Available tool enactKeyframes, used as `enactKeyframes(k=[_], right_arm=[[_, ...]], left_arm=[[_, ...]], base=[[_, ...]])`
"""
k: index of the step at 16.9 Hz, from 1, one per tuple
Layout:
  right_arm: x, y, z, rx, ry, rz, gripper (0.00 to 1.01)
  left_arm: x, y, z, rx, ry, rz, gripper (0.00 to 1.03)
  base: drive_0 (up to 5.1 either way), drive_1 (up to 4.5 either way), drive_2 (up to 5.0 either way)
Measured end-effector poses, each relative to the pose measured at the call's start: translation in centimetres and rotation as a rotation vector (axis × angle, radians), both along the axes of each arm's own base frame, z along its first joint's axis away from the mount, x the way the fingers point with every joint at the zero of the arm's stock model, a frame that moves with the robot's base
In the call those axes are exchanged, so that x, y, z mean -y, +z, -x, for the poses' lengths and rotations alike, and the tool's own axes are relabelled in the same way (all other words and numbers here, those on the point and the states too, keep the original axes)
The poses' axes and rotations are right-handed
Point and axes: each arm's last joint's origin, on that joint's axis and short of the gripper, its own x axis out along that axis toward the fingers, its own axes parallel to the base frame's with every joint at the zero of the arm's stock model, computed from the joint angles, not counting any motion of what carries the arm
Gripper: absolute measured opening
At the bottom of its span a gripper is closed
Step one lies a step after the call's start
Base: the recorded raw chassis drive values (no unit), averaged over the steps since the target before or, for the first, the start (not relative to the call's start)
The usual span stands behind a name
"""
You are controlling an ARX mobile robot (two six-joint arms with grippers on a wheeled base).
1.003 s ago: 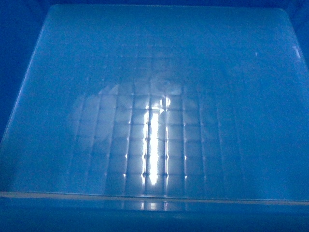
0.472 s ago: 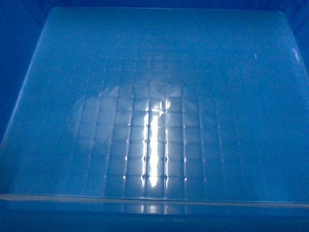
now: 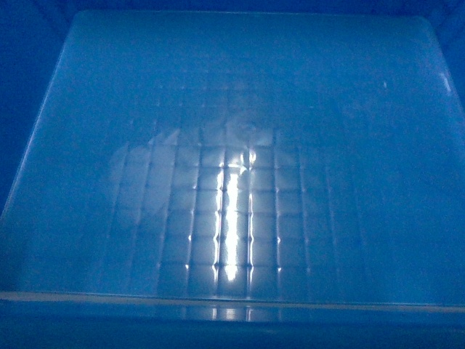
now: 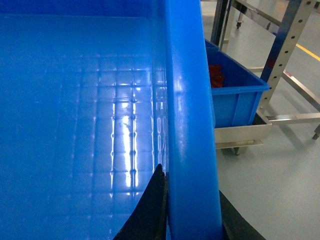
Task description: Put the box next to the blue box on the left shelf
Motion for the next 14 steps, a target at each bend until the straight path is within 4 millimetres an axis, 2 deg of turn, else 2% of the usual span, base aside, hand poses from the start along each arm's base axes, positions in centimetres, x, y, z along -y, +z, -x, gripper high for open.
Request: enactKeyframes(k=[14], right_arm=[[0.0,-0.07,0.0,-0.003,0.0,0.001,0.1]], left_arm=[[0.01,-0.1,-0.02,-0.005,0.001,0.001,0.1]], base=[[0.0,0.0,0.0]])
